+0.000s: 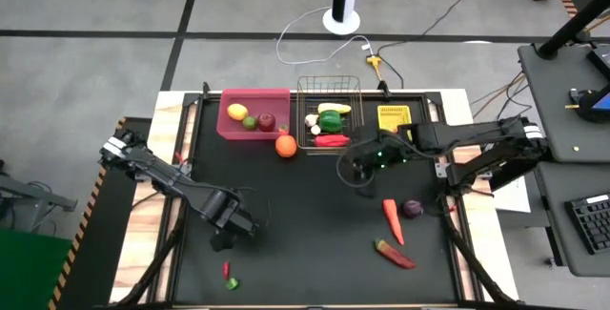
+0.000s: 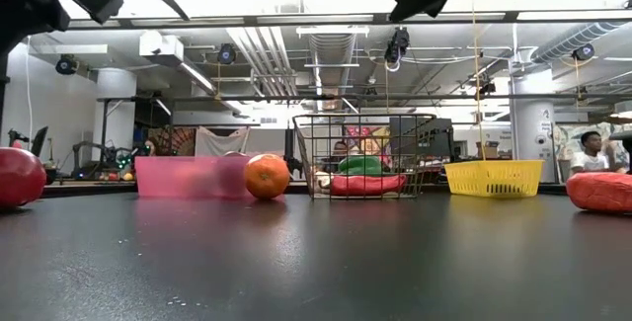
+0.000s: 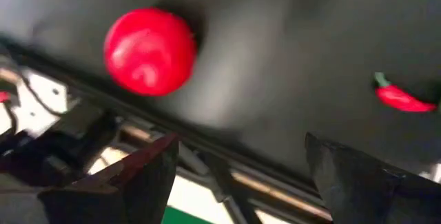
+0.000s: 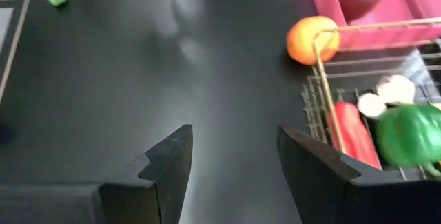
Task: Sort produce into baskets
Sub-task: Put the red tomato into the red bin
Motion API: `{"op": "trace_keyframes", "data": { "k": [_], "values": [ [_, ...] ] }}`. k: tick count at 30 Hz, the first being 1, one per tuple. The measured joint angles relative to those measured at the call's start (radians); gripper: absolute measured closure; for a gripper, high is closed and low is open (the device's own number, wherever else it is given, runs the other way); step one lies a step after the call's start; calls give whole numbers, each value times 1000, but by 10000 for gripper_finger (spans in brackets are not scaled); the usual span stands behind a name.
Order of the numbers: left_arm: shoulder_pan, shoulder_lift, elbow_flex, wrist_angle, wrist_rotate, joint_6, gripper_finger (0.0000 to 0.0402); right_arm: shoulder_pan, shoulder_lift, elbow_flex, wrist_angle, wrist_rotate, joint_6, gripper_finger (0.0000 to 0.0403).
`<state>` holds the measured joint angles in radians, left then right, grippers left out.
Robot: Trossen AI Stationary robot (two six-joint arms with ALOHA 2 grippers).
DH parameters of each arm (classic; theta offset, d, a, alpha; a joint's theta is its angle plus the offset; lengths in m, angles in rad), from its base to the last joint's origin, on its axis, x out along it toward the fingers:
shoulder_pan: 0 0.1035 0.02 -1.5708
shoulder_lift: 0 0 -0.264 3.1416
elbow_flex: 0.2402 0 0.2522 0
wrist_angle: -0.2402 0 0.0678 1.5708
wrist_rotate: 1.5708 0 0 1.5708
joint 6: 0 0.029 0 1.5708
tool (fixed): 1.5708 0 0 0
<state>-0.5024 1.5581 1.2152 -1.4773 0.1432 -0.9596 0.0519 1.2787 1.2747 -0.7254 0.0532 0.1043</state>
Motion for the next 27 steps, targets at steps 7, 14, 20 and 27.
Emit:
{"op": "trace_keyframes", "data": {
  "k": [7, 14, 20, 27],
  "values": [
    [41, 0, 0, -35, -83, 53, 106, 25, 1, 0, 35, 0, 0, 200],
    [88, 0, -49, -33, -126, 57, 106, 25, 1, 0, 35, 1, 0, 200],
    [110, 0, -148, -7, -95, 43, 106, 25, 1, 0, 35, 1, 0, 200],
    [113, 0, -202, 83, -90, 35, 106, 25, 1, 0, 35, 1, 0, 200]
  ]
}}
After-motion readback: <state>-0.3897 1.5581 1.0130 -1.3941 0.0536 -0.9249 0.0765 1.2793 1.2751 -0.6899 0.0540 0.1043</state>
